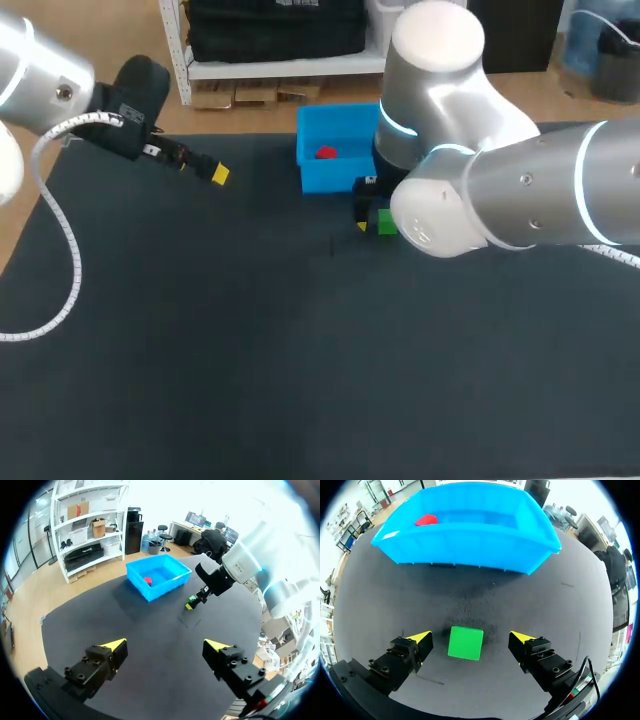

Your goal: Use the left arm to pick the red cube and place it into the blue plastic box first, then use the right arm to grasp the green cube and put it into the same blue plastic box after the first action is fully finished.

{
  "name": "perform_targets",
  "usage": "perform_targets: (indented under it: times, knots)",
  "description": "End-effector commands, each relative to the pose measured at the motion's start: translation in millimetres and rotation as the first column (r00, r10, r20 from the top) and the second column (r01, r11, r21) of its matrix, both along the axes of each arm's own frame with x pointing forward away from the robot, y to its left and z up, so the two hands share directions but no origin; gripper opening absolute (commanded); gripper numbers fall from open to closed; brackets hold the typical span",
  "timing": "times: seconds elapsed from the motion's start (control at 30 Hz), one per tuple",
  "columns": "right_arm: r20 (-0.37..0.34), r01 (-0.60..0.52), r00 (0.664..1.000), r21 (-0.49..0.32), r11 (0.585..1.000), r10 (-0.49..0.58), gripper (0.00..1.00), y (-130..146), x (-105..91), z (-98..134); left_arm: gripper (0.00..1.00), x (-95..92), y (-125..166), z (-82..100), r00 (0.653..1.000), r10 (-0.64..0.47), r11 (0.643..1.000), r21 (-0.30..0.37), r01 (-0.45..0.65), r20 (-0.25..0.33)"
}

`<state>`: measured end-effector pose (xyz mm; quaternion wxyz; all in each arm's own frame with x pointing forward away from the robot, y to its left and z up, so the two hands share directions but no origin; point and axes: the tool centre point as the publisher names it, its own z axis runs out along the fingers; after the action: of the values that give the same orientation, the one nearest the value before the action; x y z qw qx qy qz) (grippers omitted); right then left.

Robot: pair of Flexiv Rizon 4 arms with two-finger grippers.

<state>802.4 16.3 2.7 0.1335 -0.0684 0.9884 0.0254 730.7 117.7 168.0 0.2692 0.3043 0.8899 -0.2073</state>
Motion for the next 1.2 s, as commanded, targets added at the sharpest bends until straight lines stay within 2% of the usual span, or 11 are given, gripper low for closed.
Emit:
perform_targets:
  times: [0.03, 0.23, 0.3, 0.4, 0.43, 0.47, 0.93, 1.2]
  knots:
    - [-0.010, -0.002, 1.000, -0.005, 1.000, 0.002, 1.00, 3.4, 6.8, -2.3, 1.00, 0.2, 1.2, -0.9, 1.000, -0.004, 1.000, -0.006, 0.004, 0.003]
    - [-0.009, -0.002, 1.000, -0.007, 1.000, 0.002, 1.00, 4.1, 8.8, -1.9, 1.00, 0.2, 1.2, -0.9, 1.000, -0.004, 1.000, -0.006, 0.004, 0.003]
    - [-0.011, -0.003, 1.000, -0.006, 1.000, 0.003, 0.78, 4.4, 9.0, -2.2, 1.00, 0.2, 1.2, -0.9, 1.000, -0.004, 1.000, -0.006, 0.004, 0.003]
    - [-0.014, -0.003, 1.000, -0.006, 1.000, 0.003, 0.33, 4.8, 9.2, -3.0, 1.00, 0.2, 1.2, -0.9, 1.000, -0.004, 1.000, -0.006, 0.004, 0.003]
    - [-0.016, -0.004, 1.000, -0.006, 1.000, 0.004, 0.12, 4.9, 9.4, -3.3, 1.00, 0.2, 1.2, -0.9, 1.000, -0.004, 1.000, -0.006, 0.004, 0.003]
    - [-0.016, -0.005, 1.000, -0.007, 1.000, 0.004, 0.00, 4.9, 9.5, -3.5, 1.00, 0.2, 1.2, -0.9, 1.000, -0.004, 1.000, -0.006, 0.004, 0.003]
    - [-0.015, 0.003, 1.000, -0.006, 1.000, -0.004, 0.00, 2.3, 9.3, -2.7, 1.00, 0.2, 1.2, -0.9, 1.000, -0.004, 1.000, -0.006, 0.004, 0.003]
    - [0.015, 0.010, 1.000, 0.016, 1.000, -0.010, 0.00, 0.8, 8.6, 18.3, 1.00, 0.2, 1.2, -0.9, 1.000, -0.004, 1.000, -0.006, 0.004, 0.003]
